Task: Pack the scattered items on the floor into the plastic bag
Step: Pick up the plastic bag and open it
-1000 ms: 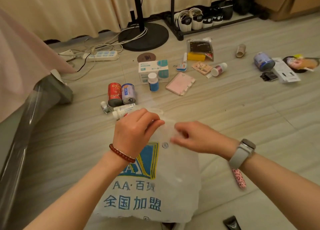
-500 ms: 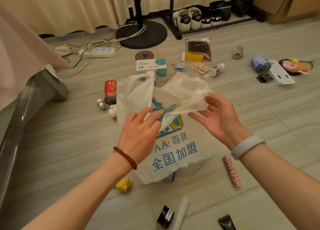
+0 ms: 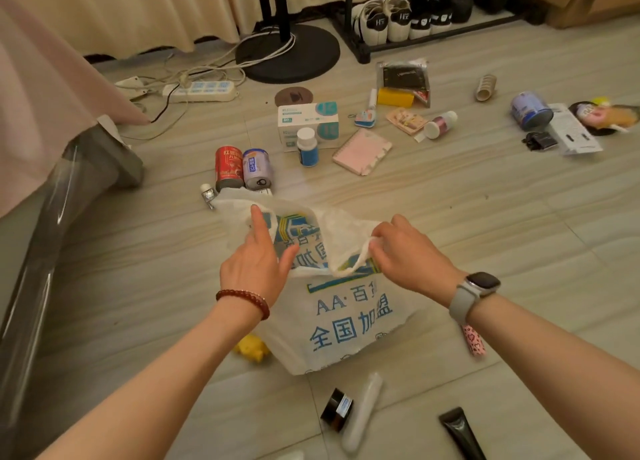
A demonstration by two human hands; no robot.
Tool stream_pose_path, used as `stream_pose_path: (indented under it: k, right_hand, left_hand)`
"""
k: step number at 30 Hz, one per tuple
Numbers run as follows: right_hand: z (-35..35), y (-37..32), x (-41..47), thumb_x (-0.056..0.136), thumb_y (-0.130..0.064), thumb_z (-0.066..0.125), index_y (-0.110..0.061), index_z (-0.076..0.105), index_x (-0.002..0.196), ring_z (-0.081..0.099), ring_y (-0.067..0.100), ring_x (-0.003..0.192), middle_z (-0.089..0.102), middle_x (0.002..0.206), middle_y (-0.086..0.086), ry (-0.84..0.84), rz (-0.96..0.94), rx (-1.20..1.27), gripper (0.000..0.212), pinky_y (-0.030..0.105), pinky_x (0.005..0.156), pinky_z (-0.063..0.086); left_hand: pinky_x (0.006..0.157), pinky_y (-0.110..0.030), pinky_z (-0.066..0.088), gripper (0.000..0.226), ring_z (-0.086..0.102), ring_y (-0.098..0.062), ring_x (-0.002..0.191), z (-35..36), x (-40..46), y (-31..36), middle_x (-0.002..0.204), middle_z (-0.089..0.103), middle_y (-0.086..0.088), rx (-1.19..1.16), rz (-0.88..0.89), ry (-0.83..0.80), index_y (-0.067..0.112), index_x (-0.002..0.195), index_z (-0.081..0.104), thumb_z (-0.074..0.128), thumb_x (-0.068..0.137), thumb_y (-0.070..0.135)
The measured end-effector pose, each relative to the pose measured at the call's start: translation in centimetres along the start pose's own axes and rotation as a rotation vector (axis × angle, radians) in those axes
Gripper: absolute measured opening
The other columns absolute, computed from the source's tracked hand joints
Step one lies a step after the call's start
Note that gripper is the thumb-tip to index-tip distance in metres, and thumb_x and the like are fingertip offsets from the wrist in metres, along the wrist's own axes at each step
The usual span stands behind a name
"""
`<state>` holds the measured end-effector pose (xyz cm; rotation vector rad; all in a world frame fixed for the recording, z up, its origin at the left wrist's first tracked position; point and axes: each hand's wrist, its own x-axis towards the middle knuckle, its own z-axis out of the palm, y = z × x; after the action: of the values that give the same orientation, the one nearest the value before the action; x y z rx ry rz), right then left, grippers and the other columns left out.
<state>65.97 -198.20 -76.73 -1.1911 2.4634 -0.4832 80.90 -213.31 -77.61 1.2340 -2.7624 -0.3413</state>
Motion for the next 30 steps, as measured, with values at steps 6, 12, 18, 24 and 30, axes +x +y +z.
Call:
stream_pose_path:
  k: [6, 12, 18, 24, 30]
  right_hand:
    - [0.9, -0.8, -1.0, 0.076, -0.074, 0.038, -0.007, 0.054, 0.106, 0.049, 0.027, 0.096, 0.038, 0.113, 0.008, -0.077, 0.094, -0.134, 0.075, 0.038, 0.076, 0.047]
    - [2.9, -1.8, -1.3, 0.092, -0.032, 0.046, -0.005, 0.054, 0.100, 0.046, 0.026, 0.097, 0.043, 0.114, 0.009, 0.039, -0.070, -0.249, 0.030, 0.034, 0.069, 0.048]
    - [2.0, -0.7, -0.6, 0.075, -0.014, 0.067, -0.004, 0.054, 0.075, 0.053, 0.028, 0.065, 0.055, 0.076, 0.011, 0.324, -0.230, -0.279, 0.017, 0.027, 0.041, 0.030]
    - [0.5, 0.8, -0.7, 0.060, -0.005, 0.078, -0.006, 0.054, 0.091, 0.054, 0.024, 0.054, 0.058, 0.067, 0.008, 0.490, -0.338, -0.339, 0.039, 0.021, 0.031, 0.023]
    - [0.6, 2.7, -0.7, 0.076, -0.008, 0.069, -0.018, 0.050, 0.122, 0.045, 0.020, 0.052, 0.054, 0.066, 0.005, 0.436, -0.264, -0.362, 0.051, 0.022, 0.033, 0.026]
  left_hand:
    - [0.092, -0.049, 0.042, 0.094, 0.032, -0.038, 0.125, 1.3, -0.2, -3.6, 0.143, 0.023, -0.019, -0.081, -0.242, -0.193, 0.020, 0.143, 0.006, 0.063, 0.075, 0.052]
    - [0.084, -0.044, 0.052, 0.030, 0.055, -0.023, 0.102, 1.4, -0.8, -3.5, 0.121, 0.055, -0.012, -1.063, -0.525, -0.299, 0.013, 0.112, 0.053, 0.060, 0.085, 0.025]
    - [0.095, -0.038, 0.041, 0.062, 0.048, -0.024, 0.107, -1.5, 2.4, -0.9, 0.130, 0.037, -0.010, -1.116, -0.608, 0.087, 0.021, 0.110, 0.023, 0.062, 0.075, 0.053]
    - [0.096, -0.039, 0.040, 0.086, 0.047, -0.021, 0.106, -4.2, 7.1, 1.0, 0.127, 0.040, -0.004, -1.344, -0.604, 0.101, 0.025, 0.138, 0.015, 0.063, 0.073, 0.054]
    - [0.088, -0.048, 0.049, 0.060, 0.057, -0.028, 0.097, -1.6, 6.5, 1.5, 0.112, 0.055, -0.008, -1.221, -0.607, -0.109, 0.015, 0.132, 0.035, 0.066, 0.079, 0.017]
